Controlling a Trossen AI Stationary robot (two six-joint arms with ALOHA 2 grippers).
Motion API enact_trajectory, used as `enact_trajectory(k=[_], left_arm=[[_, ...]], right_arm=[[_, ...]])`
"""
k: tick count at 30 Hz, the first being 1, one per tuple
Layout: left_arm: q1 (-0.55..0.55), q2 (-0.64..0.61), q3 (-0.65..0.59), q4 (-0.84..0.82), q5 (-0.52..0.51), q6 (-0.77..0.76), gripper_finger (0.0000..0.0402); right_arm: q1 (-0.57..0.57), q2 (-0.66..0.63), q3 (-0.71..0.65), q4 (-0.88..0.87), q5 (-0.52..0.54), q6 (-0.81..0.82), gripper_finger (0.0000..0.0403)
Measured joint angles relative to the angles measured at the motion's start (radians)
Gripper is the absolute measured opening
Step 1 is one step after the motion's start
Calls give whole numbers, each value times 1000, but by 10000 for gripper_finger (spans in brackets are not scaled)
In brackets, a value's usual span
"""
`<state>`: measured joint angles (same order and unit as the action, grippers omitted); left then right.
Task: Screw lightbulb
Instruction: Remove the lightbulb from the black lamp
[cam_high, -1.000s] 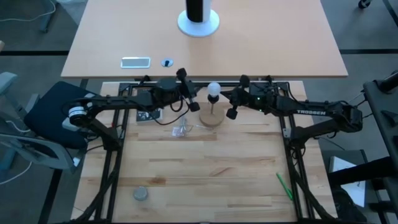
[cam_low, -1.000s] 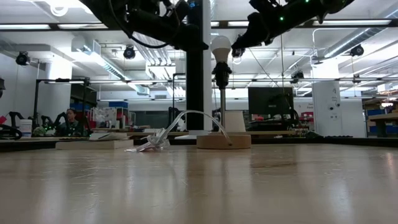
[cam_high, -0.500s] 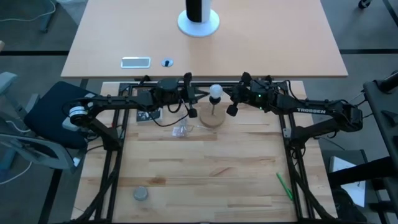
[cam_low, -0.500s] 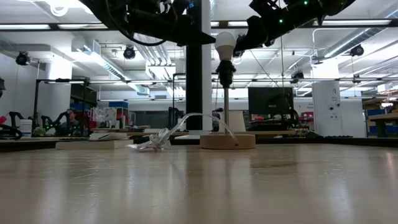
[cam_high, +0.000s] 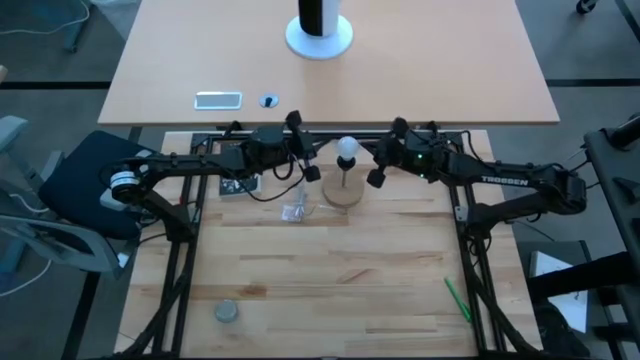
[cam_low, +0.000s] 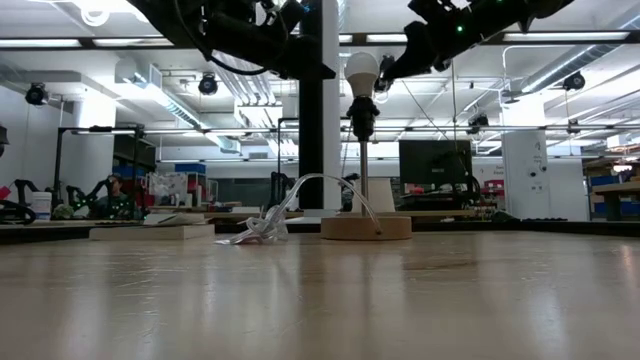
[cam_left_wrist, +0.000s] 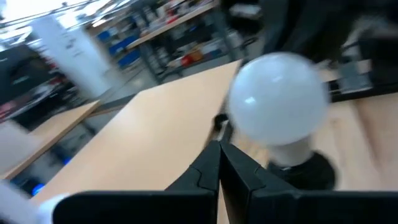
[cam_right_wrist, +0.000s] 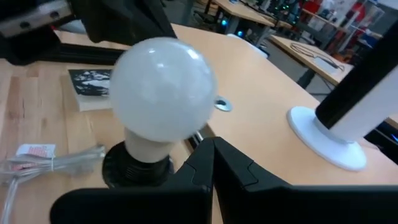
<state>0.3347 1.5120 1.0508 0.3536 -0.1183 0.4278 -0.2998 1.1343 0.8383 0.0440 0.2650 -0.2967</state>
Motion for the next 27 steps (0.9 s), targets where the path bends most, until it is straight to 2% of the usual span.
enact_trajectory(k=[2, 5, 9, 17, 24, 27], left_arm=[[0, 1, 0, -1, -11, 0, 0], [0, 6, 0, 4, 9, 7, 0], [0, 8, 0, 20, 117, 23, 0], [1, 8, 0, 24, 151, 23, 0], [3, 7, 0, 2, 224, 10, 0], [0, 8, 0, 13, 325, 9, 0]], right_arm=[[1, -21, 0, -12, -13, 4, 0], [1, -46, 0, -10, -111, 10, 0], [1, -53, -1, -9, -185, 11, 0], [1, 13, -2, 46, -184, 10, 0], [-1, 25, -3, 58, -155, 9, 0], [-3, 25, -3, 57, -104, 15, 0]])
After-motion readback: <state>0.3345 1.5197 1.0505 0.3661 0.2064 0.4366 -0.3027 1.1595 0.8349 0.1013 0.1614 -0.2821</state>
